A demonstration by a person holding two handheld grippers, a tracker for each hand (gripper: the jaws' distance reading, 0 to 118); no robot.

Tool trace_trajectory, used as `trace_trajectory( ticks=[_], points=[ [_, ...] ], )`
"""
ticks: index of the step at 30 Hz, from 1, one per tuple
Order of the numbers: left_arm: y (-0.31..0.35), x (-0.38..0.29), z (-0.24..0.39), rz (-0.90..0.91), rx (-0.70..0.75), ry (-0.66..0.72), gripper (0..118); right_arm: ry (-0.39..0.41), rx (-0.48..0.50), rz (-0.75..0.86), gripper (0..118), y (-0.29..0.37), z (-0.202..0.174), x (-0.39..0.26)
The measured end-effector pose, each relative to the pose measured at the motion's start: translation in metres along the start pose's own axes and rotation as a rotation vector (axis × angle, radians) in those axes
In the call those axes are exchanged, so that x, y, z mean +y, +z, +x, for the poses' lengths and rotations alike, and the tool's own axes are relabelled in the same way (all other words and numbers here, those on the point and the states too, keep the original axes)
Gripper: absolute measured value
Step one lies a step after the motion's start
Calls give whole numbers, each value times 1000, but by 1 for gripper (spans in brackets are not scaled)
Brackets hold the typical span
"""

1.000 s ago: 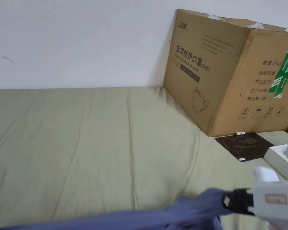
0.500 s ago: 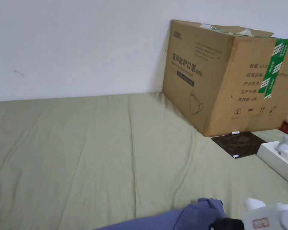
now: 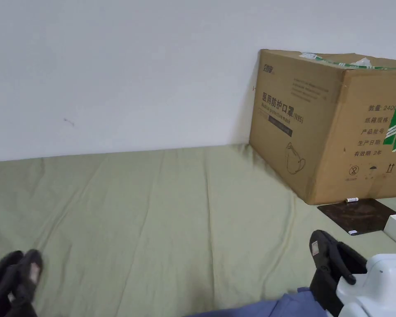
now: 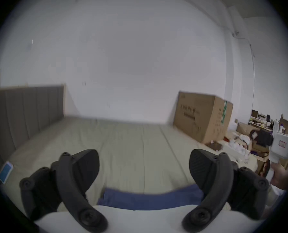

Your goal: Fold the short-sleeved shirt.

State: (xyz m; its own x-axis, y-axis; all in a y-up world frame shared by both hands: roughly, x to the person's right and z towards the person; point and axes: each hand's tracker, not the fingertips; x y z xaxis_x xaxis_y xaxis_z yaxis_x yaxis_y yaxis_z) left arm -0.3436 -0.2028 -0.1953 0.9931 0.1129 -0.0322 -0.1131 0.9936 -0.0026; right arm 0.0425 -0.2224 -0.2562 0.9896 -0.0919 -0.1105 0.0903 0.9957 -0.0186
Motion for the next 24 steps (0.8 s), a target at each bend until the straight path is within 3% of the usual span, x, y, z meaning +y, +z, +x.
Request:
trace_trajectory(
  ticks=[1,2,3,4,6,8,10,13,16,17,18,19,20,21,24],
  points=[
    [0,-1,1,-20,22,-7,90,-20,2,-25,60,0,1,2],
    [-1,1,0,-13,4,4,50,-74,50,-58,1,-3,4,3],
    [-3,4,-5,-37,-39,21,14,-116,73,-69,0,-4,6,4],
    [-5,7,-11,-53,-49,26,0,-114,58,-76,0,-4,8,6],
    [-10,13,-29,-83,-23,33,0,-94,-14,-83,0,-5,9,14],
    [-23,17,-67,-155,-28,106,0,-120,0,-87,0,-3,19,25],
    [-46,14,-108,-364,-76,186,0,-130,3,-85,0,0,24,34],
    [-82,-24,-173,-704,-172,464,0,-90,-2,-85,0,2,26,40],
    [-88,-74,-217,-740,-149,706,0,-22,15,-116,0,-2,18,34],
    [-87,-87,-223,-778,-152,765,2,-6,13,-133,0,-5,15,31],
    [-90,-101,-229,-803,-167,805,13,4,15,-157,0,-6,7,28],
    [-93,-114,-233,-821,-201,834,38,10,21,-177,0,-8,4,26],
    [-96,-128,-236,-852,-241,857,88,15,29,-199,0,-11,-1,23],
    [-105,-142,-238,-805,-250,906,116,31,32,-217,0,-13,-6,21],
    [-133,-191,-237,-901,-286,972,116,72,60,-248,0,-20,-19,21]
  ],
)
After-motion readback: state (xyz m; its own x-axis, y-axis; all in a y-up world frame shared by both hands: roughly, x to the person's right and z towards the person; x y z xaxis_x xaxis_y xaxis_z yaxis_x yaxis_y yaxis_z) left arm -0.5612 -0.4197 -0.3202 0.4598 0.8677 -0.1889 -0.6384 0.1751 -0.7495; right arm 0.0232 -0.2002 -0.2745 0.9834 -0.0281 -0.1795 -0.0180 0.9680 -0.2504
